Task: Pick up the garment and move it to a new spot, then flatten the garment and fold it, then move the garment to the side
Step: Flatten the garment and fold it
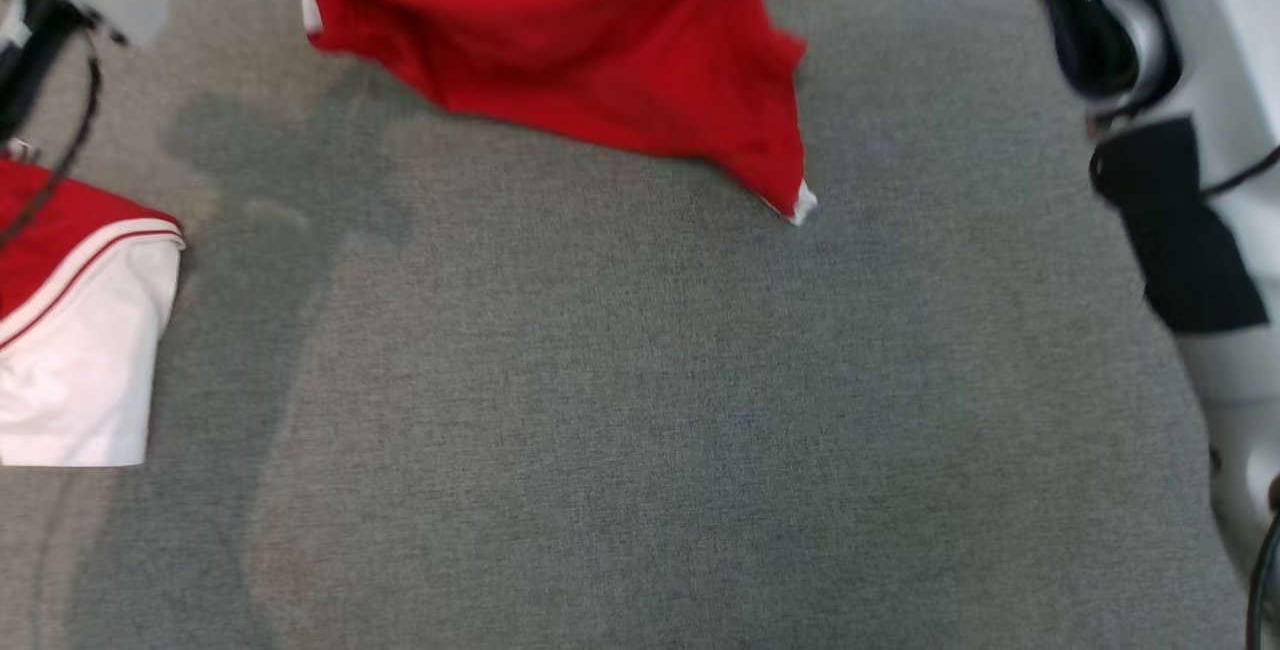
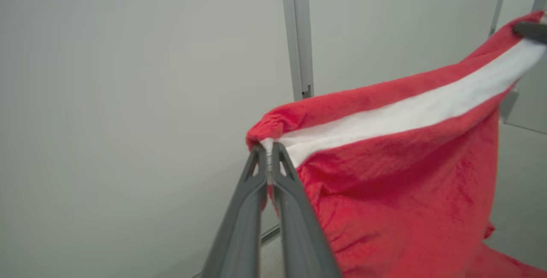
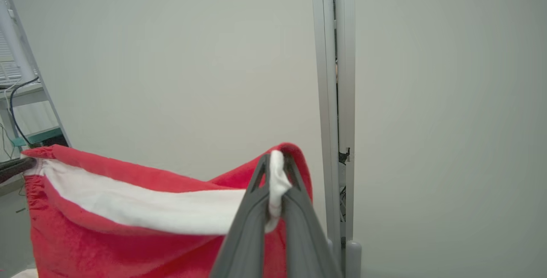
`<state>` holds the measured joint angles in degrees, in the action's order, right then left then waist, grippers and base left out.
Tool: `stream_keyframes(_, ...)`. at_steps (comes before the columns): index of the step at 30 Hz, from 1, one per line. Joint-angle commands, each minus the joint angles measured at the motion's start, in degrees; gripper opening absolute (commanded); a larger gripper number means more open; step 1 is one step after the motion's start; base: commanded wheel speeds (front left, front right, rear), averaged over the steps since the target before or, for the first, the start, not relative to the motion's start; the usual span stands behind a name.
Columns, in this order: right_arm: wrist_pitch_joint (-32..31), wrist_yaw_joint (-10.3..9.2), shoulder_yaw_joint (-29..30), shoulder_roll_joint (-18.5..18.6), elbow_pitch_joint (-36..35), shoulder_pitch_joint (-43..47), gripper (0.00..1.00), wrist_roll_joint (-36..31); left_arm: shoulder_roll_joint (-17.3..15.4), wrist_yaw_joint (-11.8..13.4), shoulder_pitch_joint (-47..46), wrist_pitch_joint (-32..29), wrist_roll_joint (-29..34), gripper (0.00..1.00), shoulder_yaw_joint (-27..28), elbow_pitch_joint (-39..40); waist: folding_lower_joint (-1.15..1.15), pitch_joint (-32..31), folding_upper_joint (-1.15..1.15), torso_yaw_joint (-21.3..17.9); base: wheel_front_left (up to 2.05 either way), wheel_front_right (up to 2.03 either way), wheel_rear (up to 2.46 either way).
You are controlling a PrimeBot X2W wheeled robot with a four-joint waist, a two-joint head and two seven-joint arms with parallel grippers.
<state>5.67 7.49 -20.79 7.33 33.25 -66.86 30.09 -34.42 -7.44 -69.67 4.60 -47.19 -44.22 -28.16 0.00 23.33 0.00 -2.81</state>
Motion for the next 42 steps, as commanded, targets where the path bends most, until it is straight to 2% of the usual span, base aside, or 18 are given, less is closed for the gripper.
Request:
stream_keyframes(1, 0.9, 0.01, 0.3, -0.1, 1.1, -3.5, 0.00, -0.6, -0.7, -0.1, -3.0, 0.3, -1.1, 0.00, -1.4, -0.9, 0.00, 3.9, 0.00, -0.8, 0.00, 0.00, 0.00)
stream_keyframes(9, 4.4, 0.00, 2.3, -0.9, 7.0, -19.6, 0.00, -2.0, -3.0, -0.1, -16.7, 1.2, -4.3, 0.00, -7.7, -5.9, 0.00, 8.5, 0.00, -2.0, 0.00, 0.00, 0.00)
stream_keyframes(12, 4.4, 0.00, 3.4, -1.7, 9.1, -24.0, 0.00, -1.3, -2.9, 0.0, -20.7, 0.9, -6.6, 0.00, -8.6, -8.2, 0.00, 9.9, 0.00, -2.3, 0.00, 0.00, 0.00)
stream_keyframes(18, 5.8, 0.00, 2.1, -2.6, 12.4, -26.8, 0.00, -2.0, -2.8, 0.0, -24.8, 1.0, -8.5, 0.00, -13.6, -11.1, 0.00, 10.9, 0.00, -2.3, 0.00, 0.00, 0.00)
stream_keyframes(23, 6.4, 0.00, -1.0, -2.3, 14.5, -23.5, 0.00, -1.2, -3.0, 0.0, -21.9, 1.9, -10.8, 0.00, -19.1, -11.4, 0.00, 9.9, 0.00, -1.7, 0.00, 0.00, 0.00)
stream_keyframes(28, 7.4, 0.00, -4.7, -1.2, 12.9, -17.8, 0.00, 0.9, -4.3, 0.0, -17.8, 2.9, -12.7, 0.00, -24.5, -10.1, 0.00, 7.5, 0.00, -1.7, 0.00, 0.00, 0.00)
stream_keyframes(34, 5.2, 0.01, -11.4, 2.1, 7.4, -6.6, 0.00, 8.8, -6.9, 0.0, -9.6, 3.3, -18.7, 0.00, -27.9, -6.3, 0.00, 2.1, 0.00, -2.1, 0.00, 0.00, 0.00)
stream_keyframes(37, 2.4, 0.00, -15.0, 5.8, 4.3, 0.2, 0.00, 12.5, -7.5, 0.0, -5.2, 0.9, -22.3, 0.00, -28.4, -4.4, 0.00, -1.6, 0.00, -2.1, 0.00, 0.00, 0.00)
stream_keyframes(42, -4.8, 0.00, -18.9, 11.3, -1.1, 10.7, 0.00, 18.2, -8.5, 0.0, 3.3, -8.5, -32.1, 0.00, -28.8, 0.6, 0.00, -7.4, 0.00, -2.1, 0.00, 0.00, 0.00)
